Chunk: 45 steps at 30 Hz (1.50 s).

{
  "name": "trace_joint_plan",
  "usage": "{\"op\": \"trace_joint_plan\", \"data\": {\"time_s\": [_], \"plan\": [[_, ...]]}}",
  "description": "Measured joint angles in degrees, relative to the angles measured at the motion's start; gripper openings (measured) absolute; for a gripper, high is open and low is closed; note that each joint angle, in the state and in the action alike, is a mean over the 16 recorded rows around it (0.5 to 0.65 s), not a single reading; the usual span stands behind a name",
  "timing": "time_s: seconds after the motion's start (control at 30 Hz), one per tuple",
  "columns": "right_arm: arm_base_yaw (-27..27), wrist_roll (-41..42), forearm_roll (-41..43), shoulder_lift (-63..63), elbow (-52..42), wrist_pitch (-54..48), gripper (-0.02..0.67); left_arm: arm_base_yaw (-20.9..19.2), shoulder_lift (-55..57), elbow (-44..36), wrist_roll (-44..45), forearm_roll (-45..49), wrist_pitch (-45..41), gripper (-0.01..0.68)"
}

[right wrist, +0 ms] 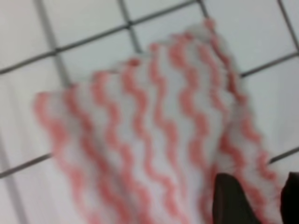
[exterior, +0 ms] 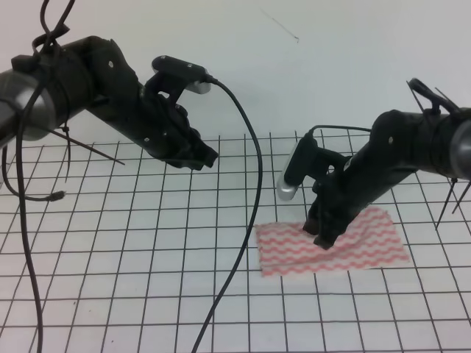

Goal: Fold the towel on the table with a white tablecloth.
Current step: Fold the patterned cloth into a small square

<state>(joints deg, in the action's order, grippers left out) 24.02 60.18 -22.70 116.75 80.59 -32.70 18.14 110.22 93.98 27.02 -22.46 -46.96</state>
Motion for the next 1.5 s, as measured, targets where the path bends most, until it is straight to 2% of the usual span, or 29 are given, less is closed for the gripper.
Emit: {"op": "trace_joint_plan", "data": {"time_s": [0.4, 0.97, 1.33, 1.5], "plan": [[0.1, -2.2, 1.9, 1.3, 0.9, -4.2, 0.246, 0.0, 0.0, 0.0, 1.3, -1.1, -0.6, 0.001], [0.1, 8.0, -8.9, 2.4, 1.0, -7.4, 0.246, 0.0, 0.1, 0.0, 2.2, -1.7, -0.5, 0.001], [0.2, 10.6, -9.7, 3.2, 1.0, -9.1, 0.243, 0.0, 0.1, 0.0, 2.3, -1.7, -0.7, 0.001], [0.2, 11.1, -9.8, 3.4, 1.0, -9.6, 0.202, 0.0, 0.1, 0.0, 2.3, -1.7, -0.7, 0.0]]}}
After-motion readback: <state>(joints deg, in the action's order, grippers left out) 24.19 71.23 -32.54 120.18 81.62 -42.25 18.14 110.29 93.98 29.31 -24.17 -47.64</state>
